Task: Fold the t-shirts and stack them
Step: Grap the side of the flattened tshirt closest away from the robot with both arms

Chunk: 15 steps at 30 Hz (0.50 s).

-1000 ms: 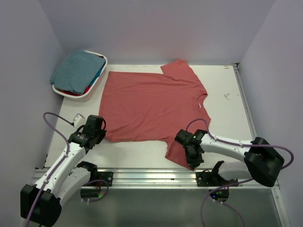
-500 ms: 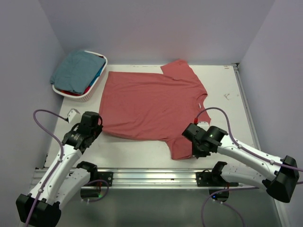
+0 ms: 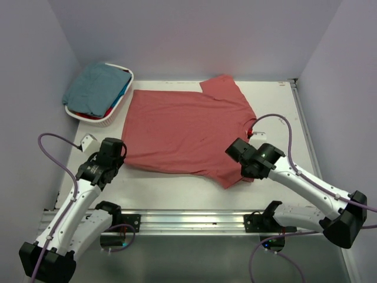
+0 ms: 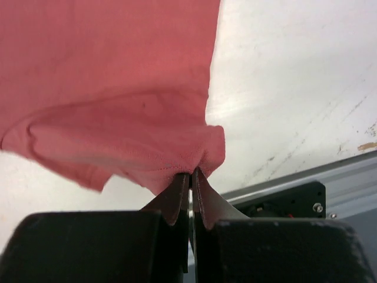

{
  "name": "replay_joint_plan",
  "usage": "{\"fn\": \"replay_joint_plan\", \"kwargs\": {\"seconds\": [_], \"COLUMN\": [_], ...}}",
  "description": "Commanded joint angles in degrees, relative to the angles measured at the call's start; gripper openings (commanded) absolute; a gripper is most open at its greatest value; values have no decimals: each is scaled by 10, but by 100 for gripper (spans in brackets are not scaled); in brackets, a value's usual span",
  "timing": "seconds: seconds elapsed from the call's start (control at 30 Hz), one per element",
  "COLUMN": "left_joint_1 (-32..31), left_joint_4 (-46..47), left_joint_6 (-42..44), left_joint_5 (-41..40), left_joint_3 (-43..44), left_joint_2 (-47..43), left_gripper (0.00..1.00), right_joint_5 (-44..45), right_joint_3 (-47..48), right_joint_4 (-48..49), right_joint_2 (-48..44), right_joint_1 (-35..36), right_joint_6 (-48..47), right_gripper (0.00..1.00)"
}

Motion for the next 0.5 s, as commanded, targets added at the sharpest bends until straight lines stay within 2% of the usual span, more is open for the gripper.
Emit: {"fn": "replay_joint_plan", "kwargs": {"seconds": [0.0, 0.1, 0.2, 0.33, 0.47], "left_joint_1": [3, 4, 6, 8, 9], "left_joint_4": [24, 70, 104, 146, 181], "left_joint_6": [32, 61, 76, 95, 109], "left_joint_5": [-42, -34, -27, -24, -27], "left_joint_3": [8, -4, -11, -11, -4], "left_joint_2": [18, 43, 75, 101, 117], "left_gripper": [0, 0, 0, 0, 0], "right_joint_5": [54, 34, 22, 8, -5], "right_joint_3": [23, 19, 29, 62, 121], "right_joint_4": [62, 141, 199, 265, 290], "right_joint_2": [22, 47, 93, 162, 227], "right_joint_1": [-60, -133, -167, -191, -202], "right_joint_6": [-64, -121, -160, -190, -211], "right_gripper": [0, 0, 0, 0, 0]}}
